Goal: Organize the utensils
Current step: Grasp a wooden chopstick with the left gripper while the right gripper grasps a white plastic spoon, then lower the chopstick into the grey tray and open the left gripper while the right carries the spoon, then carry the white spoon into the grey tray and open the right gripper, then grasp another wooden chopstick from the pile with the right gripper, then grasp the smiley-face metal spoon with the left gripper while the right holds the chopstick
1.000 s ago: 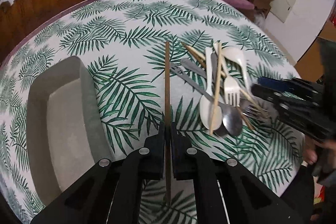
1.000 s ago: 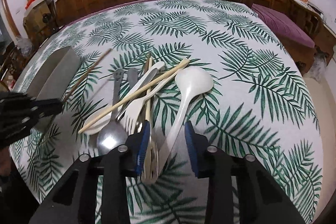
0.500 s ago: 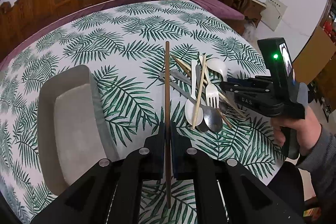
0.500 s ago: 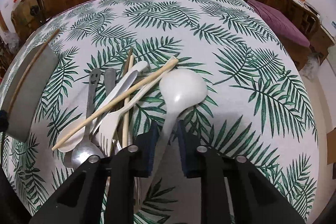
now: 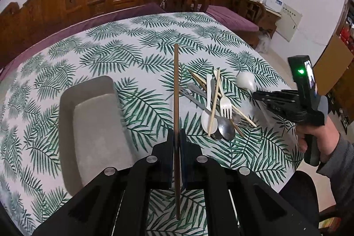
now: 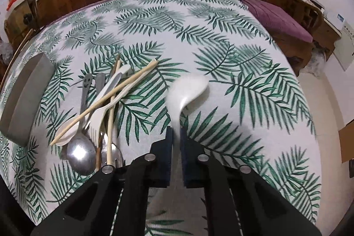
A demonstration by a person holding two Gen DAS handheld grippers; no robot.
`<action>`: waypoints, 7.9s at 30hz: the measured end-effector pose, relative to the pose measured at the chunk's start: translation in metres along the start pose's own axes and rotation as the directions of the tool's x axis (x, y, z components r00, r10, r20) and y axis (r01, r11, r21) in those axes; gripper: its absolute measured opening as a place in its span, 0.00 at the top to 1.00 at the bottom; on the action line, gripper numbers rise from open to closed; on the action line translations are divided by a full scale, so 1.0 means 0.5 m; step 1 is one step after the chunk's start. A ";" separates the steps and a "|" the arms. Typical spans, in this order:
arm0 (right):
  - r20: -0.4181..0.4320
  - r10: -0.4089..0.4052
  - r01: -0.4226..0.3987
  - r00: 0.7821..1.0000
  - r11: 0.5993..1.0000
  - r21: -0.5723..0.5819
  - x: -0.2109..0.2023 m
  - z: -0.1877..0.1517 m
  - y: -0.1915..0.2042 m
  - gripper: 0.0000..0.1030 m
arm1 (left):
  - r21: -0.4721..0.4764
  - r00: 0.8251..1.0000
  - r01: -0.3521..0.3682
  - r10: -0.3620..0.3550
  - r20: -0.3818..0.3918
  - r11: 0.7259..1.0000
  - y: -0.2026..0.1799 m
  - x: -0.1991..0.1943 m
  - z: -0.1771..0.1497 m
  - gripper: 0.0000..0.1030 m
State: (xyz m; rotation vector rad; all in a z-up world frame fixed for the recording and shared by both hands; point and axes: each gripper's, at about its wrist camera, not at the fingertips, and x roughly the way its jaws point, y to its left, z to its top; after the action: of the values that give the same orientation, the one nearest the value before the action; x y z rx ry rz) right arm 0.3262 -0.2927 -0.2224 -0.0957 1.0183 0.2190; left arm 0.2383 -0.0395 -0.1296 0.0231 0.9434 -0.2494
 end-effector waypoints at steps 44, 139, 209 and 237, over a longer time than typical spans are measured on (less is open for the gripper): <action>0.147 0.319 -0.271 0.936 0.922 -0.278 -0.136 0.089 0.416 0.96 | -0.232 0.998 -0.031 0.042 0.041 0.972 0.285 0.033 -0.056 0.96; 0.052 0.181 -0.186 0.982 0.973 0.134 0.013 -0.004 0.160 0.91 | -0.038 0.985 -0.001 0.008 0.170 0.999 0.071 -0.025 -0.036 0.37; 0.236 0.251 -0.293 0.939 0.942 0.163 -0.070 -0.011 0.010 0.94 | -0.228 0.985 0.049 -0.085 -0.150 0.972 -0.118 0.268 0.060 1.00; 0.237 0.270 -0.313 0.933 0.935 0.167 -0.069 -0.007 0.010 0.94 | -0.141 0.985 -0.018 -0.007 -0.170 0.990 -0.138 0.274 0.070 0.96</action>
State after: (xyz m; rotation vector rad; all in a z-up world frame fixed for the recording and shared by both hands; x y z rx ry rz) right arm 0.3047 -0.2931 -0.1948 0.2637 0.8344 0.3884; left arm 0.3276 -0.1385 -0.2127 -0.0854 1.1293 -0.1761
